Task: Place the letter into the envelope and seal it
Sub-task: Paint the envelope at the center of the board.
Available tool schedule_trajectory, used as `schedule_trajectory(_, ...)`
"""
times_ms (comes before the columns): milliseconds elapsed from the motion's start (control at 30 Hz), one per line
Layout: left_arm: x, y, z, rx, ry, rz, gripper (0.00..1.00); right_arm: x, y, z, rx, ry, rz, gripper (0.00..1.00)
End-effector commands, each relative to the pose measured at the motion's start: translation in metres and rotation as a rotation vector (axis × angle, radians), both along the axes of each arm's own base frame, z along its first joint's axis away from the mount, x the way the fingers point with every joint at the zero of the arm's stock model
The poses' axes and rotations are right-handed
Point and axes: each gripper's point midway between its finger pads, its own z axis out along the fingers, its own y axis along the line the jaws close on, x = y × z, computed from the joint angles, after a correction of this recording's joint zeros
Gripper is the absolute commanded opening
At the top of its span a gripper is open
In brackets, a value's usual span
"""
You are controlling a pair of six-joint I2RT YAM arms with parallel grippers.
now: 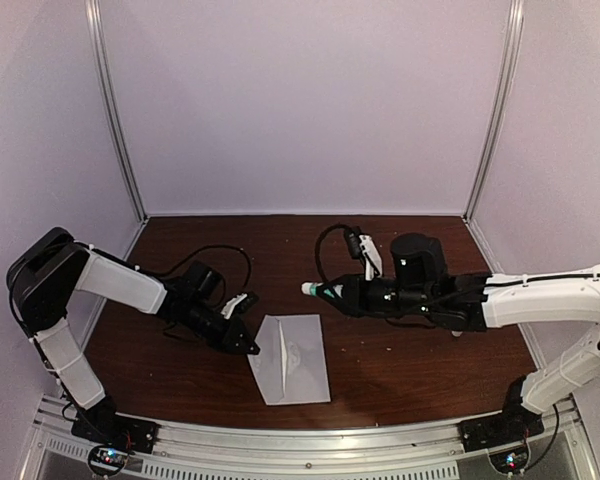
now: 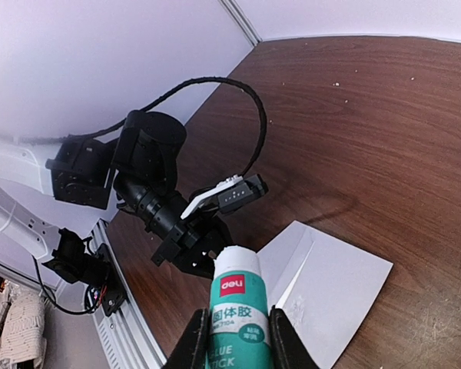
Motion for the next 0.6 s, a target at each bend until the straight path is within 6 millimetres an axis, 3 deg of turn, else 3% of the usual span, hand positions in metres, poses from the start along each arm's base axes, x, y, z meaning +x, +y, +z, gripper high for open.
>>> schedule_trajectory(0, 0.009, -0.003, 0.002, 0.013, -0.041, -0.013, 0.01, -0.019, 0.009, -0.019, -0.082, 0.022, 0.07, 0.03)
schedule_trajectory(167, 0.02, -0.006, 0.007, 0.067, -0.095, -0.047, 0.0, -0.035, 0.009, -0.057, -0.2, 0.094, 0.093, 0.01)
schedule_trajectory(367, 0.028, -0.012, 0.007, 0.218, -0.217, -0.124, 0.0, -0.039, 0.014, -0.076, -0.227, 0.146, 0.09, 0.01)
schedule_trajectory(567, 0.026, -0.015, 0.006, 0.234, -0.234, -0.149, 0.0, -0.028, 0.012, -0.098, -0.309, 0.187, 0.02, 0.01)
